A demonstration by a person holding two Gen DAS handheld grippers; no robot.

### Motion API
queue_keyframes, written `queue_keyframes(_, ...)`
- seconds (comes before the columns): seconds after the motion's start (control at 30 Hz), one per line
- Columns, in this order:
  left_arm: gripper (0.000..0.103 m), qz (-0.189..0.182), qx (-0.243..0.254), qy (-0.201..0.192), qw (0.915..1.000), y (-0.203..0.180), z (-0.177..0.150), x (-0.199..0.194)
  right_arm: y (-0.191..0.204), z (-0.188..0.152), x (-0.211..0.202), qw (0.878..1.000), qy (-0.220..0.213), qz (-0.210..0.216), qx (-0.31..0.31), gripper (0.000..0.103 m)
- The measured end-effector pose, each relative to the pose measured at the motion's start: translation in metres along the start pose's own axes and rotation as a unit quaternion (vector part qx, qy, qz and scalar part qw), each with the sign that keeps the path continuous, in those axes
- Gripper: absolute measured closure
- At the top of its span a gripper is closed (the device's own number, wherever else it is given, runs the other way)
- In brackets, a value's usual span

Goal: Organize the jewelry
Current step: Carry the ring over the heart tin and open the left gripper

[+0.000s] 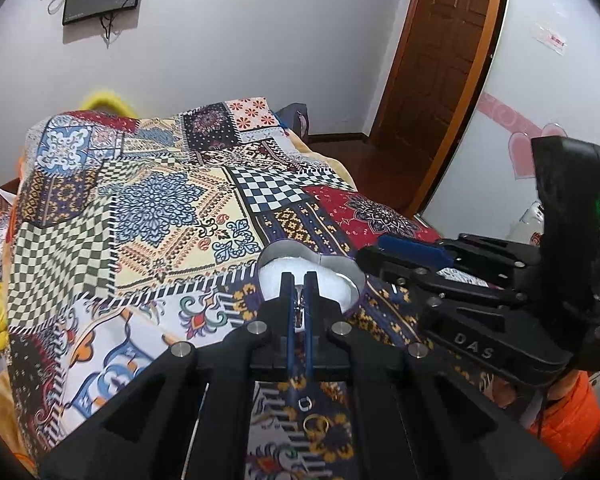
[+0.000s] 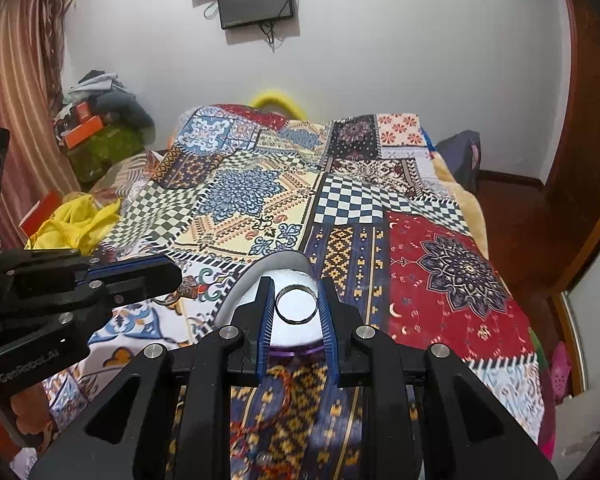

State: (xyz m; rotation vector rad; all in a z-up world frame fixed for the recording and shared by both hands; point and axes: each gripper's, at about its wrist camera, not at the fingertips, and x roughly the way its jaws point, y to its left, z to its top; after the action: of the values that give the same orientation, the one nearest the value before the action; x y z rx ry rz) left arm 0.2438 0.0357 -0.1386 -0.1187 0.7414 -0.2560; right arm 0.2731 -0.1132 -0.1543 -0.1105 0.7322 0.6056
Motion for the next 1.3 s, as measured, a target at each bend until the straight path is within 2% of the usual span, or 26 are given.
queue_keyframes(0.23, 0.101, -0.009, -0.005, 0.028, 0.9996, 0.008, 0.006, 0.029, -0.008, 0.001, 0.025, 0.999, 0.036, 0.025, 0.007, 0.083)
queue_keyframes(0.6, 0.101, -0.011, -0.005, 0.050, 0.9987, 0.012, 0.001, 0.050, -0.012, -0.004, 0.040, 0.998, 0.065, 0.026, -0.001, 0.083)
queue_keyframes(1.0, 0.099, 0.001, 0.000, 0.031, 0.9995, 0.010, 0.004, 0.028, -0.003, -0.004, 0.036, 0.997, 0.071, 0.014, -0.021, 0.082)
queue_keyframes(1.17, 0.092, 0.013, 0.002, 0.020, 0.9997, 0.009, 0.005, 0.012, 0.000, -0.003, 0.021, 0.998, 0.056, 0.003, -0.023, 0.067)
queue_keyframes(1.3, 0.085, 0.025, 0.002, 0.014, 0.9996, 0.008, 0.003, -0.002, -0.001, -0.001, 0.006, 0.999, 0.042, 0.000, -0.016, 0.065)
